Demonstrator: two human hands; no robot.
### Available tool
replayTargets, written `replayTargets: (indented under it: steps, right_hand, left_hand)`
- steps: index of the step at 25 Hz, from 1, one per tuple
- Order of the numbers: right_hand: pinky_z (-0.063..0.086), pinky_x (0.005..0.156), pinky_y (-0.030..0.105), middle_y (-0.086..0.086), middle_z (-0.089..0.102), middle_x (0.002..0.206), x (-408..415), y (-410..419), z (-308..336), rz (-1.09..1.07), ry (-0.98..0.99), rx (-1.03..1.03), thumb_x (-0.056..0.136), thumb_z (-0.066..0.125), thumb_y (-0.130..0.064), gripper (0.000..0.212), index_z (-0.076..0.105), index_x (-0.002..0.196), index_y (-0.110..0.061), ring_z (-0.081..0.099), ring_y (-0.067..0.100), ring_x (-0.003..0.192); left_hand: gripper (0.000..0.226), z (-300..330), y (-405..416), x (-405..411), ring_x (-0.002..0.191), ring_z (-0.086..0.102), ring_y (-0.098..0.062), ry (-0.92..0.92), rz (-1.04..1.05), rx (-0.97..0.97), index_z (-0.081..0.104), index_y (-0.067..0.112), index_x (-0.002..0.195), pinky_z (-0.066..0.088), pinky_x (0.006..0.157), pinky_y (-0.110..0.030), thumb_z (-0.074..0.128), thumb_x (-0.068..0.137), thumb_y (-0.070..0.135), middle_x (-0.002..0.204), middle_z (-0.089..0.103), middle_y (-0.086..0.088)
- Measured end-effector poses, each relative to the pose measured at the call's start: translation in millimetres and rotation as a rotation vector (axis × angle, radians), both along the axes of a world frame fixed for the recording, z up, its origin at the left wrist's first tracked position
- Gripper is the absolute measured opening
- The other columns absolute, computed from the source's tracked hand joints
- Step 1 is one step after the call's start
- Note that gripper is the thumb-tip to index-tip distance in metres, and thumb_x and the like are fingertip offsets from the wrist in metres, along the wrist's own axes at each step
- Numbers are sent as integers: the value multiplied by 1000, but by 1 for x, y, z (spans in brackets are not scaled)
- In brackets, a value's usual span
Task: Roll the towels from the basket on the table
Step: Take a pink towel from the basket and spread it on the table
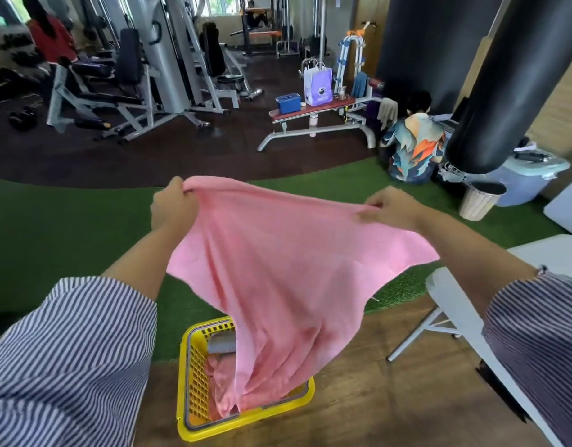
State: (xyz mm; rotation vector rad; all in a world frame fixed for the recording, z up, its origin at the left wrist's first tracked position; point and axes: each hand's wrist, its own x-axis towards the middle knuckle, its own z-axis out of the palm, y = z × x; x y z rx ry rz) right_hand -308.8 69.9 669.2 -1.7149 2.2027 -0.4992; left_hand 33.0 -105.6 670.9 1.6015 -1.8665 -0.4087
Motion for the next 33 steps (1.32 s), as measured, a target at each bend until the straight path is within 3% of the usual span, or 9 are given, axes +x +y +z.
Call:
replayTargets:
  steps: [2,4,7,10,12,17,26,29,33]
  right_hand:
    - [43,65,29,9,66,79,-1,-5,-11,-9,178,109,86,62,-30,20,70,83,-12,59,23,76]
    - [44,74,34,10,64,100,0,-10,-19,-178,328,148,92,50,-30,23,65,100,-15,59,29,95]
    - [46,62,34,11,55,89,22,-23,-19,-267,222,17,97,38,-23,18,51,85,-17,61,34,84]
    - [38,36,28,15,48,76,41,-35,-18,-205,-48,-149,95,34,-7,31,35,67,-20,63,35,56]
    - [33,43,29,13,45,74,42,-32,-19,-170,-1,-262,94,34,-5,31,35,68,-21,61,34,63]
    - [32,60,33,7,38,87,23,20,-20,-260,170,-443,97,38,-10,16,51,105,-7,44,29,71]
    - [34,83,27,5,38,98,5,169,-8,-680,157,-564,97,39,-14,20,53,108,-5,39,18,86]
    - [29,78,20,-3,37,98,-8,225,-5,-851,55,-594,98,38,-22,23,54,108,-9,38,13,86]
    - [36,81,25,7,41,94,-38,299,0,-984,250,-682,97,40,-15,22,57,108,-7,43,20,85]
  left_hand:
    - [23,-4,2,-7,105,51,-44,87,97,58,49,-2,109,40,83,-45,36,93,9,115,53,-31]
    - [22,-5,6,-16,105,52,-43,158,98,73,48,-2,109,40,82,-43,37,95,11,116,54,-30]
    - [5,-1,20,-40,82,49,-33,178,-25,-9,43,10,89,32,66,-35,41,91,13,92,56,-20]
    - [12,3,37,-68,61,39,-28,99,-245,-142,32,15,73,22,51,-36,38,82,13,64,42,-7]
    - [17,4,47,-84,53,34,-25,86,-340,-202,27,17,68,20,47,-34,37,81,16,57,36,-4]
    - [34,7,70,-125,52,39,-26,32,-535,-289,26,19,63,27,48,-34,49,89,20,53,38,-1]
    - [41,8,166,-235,51,35,-25,55,-1116,-488,26,21,64,25,50,-31,57,91,25,50,28,6]
    - [37,8,214,-268,52,36,-23,96,-1255,-494,29,18,64,20,50,-30,55,90,22,51,30,4]
    - [36,15,276,-319,47,35,-16,192,-1372,-510,33,17,62,26,45,-32,54,90,21,50,34,0]
